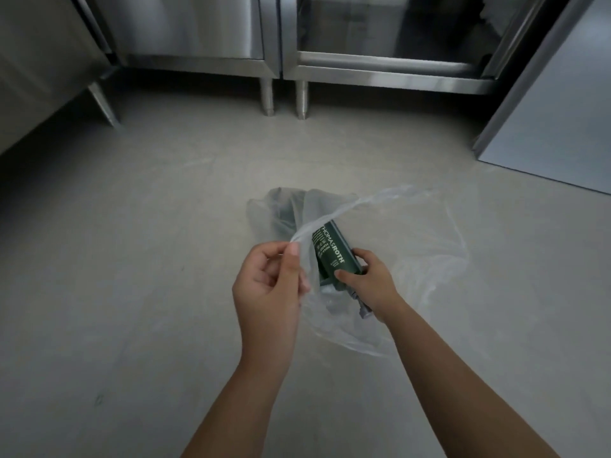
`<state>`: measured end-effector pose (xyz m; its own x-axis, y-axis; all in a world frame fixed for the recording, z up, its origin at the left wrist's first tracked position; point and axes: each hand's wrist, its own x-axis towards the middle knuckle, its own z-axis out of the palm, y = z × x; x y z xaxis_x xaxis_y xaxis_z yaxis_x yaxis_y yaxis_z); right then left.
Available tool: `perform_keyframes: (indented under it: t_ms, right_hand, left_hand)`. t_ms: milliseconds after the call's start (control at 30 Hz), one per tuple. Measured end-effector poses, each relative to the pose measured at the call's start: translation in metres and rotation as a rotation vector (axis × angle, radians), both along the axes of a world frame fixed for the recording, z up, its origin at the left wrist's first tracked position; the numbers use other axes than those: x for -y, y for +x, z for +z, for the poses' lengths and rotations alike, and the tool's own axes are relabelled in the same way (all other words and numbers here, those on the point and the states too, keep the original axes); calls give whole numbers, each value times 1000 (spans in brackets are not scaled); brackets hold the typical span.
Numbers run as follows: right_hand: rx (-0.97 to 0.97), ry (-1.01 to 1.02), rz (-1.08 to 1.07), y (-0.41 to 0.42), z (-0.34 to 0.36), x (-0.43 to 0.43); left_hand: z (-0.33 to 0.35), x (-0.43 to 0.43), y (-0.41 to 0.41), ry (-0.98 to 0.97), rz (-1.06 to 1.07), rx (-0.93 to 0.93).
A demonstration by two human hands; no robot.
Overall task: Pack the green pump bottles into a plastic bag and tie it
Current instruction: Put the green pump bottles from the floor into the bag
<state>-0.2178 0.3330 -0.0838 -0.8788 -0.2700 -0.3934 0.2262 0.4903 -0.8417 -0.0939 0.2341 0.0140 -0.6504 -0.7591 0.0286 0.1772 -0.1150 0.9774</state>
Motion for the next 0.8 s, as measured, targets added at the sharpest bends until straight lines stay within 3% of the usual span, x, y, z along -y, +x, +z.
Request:
perform_keyframes:
  t_ms: [300, 567, 800]
  right_hand:
    - [-99, 25, 41, -20, -25, 39]
    - [-261, 181, 118, -35, -26, 54]
    - [-325, 121, 114, -27, -21, 41]
  left_hand:
    - [-3, 6, 8, 6, 48, 51]
    - [-4, 15, 16, -17, 105, 58]
    - [-9, 11, 18, -24, 109, 68]
